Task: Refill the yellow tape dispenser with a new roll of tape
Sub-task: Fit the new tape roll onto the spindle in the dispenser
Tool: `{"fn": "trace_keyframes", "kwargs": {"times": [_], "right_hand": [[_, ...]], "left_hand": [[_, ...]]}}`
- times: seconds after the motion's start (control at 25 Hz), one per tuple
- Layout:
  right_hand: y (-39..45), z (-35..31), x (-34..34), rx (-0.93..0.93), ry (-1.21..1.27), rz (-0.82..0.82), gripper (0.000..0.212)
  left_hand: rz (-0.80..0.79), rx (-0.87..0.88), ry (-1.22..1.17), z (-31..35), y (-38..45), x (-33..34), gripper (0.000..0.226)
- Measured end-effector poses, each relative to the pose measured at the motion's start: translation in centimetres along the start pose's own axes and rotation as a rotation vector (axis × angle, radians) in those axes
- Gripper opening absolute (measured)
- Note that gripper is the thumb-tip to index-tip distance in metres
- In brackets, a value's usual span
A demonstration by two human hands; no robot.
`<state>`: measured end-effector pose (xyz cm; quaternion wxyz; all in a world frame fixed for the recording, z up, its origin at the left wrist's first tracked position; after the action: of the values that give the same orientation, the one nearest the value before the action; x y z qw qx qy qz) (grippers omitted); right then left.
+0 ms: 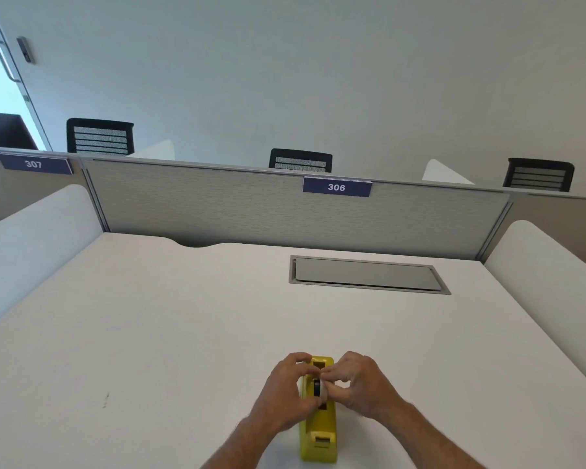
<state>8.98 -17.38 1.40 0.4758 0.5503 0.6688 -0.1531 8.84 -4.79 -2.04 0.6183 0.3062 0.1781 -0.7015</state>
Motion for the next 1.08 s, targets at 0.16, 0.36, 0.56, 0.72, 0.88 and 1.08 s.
{"fn": "trace_keyframes", "kwargs": {"times": [0.16, 0.36, 0.56, 0.72, 0.88, 1.08], "right_hand": [[0.3, 0.7, -0.2, 0.072, 0.038, -0.001, 0.018], [0.0, 0.5, 0.3, 0.013, -0.034, -0.028, 0.04], [0.0, -0.6, 0.2, -0.065, -0.042, -0.026, 0.019], [0.2, -0.4, -0.2, -0.035, 0.024, 0.018, 0.016], [0.1, -0.8, 0.1, -0.058, 0.0, -0.008, 0.016], [0.4, 0.0, 0.0, 0.011, 0.031, 0.022, 0.014]], "left_hand": [[0.008, 0.017, -0.03, -0.1, 0.0, 0.0, 0.044], [0.01, 0.023, -0.019, -0.3, 0.2, 0.1, 0.046], [-0.003, 0.022, -0.02, -0.3, 0.2, 0.2, 0.054], [-0.007, 0.032, 0.007, -0.3, 0.1, 0.4, 0.054], [-0.012, 0.028, 0.016, -0.5, 0.2, 0.4, 0.054], [-0.001, 0.039, 0.007, -0.5, 0.2, 0.4, 0.051]]}}
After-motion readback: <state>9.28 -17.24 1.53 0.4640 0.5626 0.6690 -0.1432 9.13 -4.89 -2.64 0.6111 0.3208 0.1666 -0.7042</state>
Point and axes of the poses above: each hand's wrist, its own y-axis towards the middle knuckle, its own x-axis out of the palm, z = x × y, the point moved 9 cm from there along y, towards the middle knuckle, and after that the axes turned 9 degrees about z, right-handed, at the moved point
